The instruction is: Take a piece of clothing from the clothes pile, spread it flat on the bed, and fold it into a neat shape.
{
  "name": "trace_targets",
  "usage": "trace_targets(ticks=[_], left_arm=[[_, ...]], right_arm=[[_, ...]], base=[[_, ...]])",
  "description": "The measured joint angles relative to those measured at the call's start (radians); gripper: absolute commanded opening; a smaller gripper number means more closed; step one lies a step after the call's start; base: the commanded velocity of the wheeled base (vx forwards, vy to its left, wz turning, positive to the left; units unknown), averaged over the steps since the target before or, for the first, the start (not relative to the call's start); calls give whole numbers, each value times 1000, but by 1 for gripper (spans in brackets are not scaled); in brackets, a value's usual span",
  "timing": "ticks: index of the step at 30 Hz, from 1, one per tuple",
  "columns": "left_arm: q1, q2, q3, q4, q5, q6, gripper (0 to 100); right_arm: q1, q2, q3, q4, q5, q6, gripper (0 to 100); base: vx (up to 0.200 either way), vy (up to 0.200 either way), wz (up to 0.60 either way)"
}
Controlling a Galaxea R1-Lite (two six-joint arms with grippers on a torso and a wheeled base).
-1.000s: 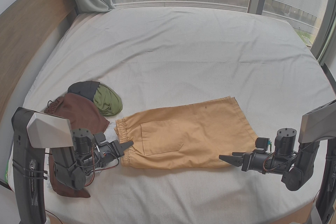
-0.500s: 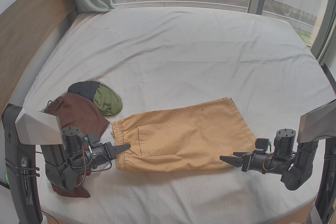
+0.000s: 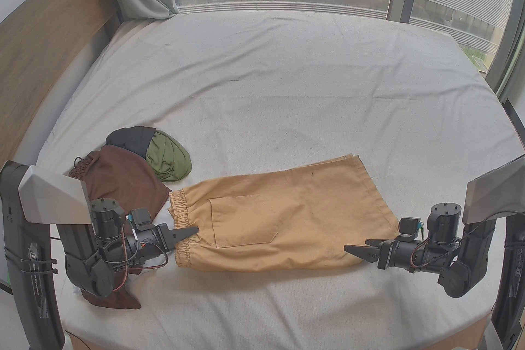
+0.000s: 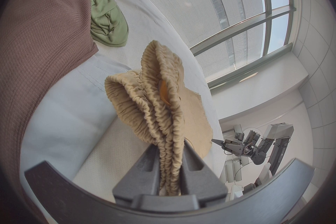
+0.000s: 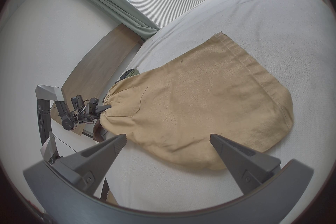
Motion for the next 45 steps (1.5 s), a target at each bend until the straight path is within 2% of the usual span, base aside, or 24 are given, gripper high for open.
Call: trace_targets(ticks=[11, 27, 37, 45], left_arm=[[61, -32, 26, 0, -99, 4, 0], [195, -64, 41, 0, -230, 5, 0], [183, -77, 35, 0, -207, 5, 0], [92, -130, 30, 0, -85, -19, 0]], right_arm=[[0, 0, 0, 0, 0, 1, 100], [7, -8, 2, 0, 0, 0, 100], [11, -13, 5, 0, 0, -2, 100], [10, -26, 6, 0, 0, -2, 100]], base=[[0, 0, 0], [0, 0, 0], [0, 0, 0], [0, 0, 0]])
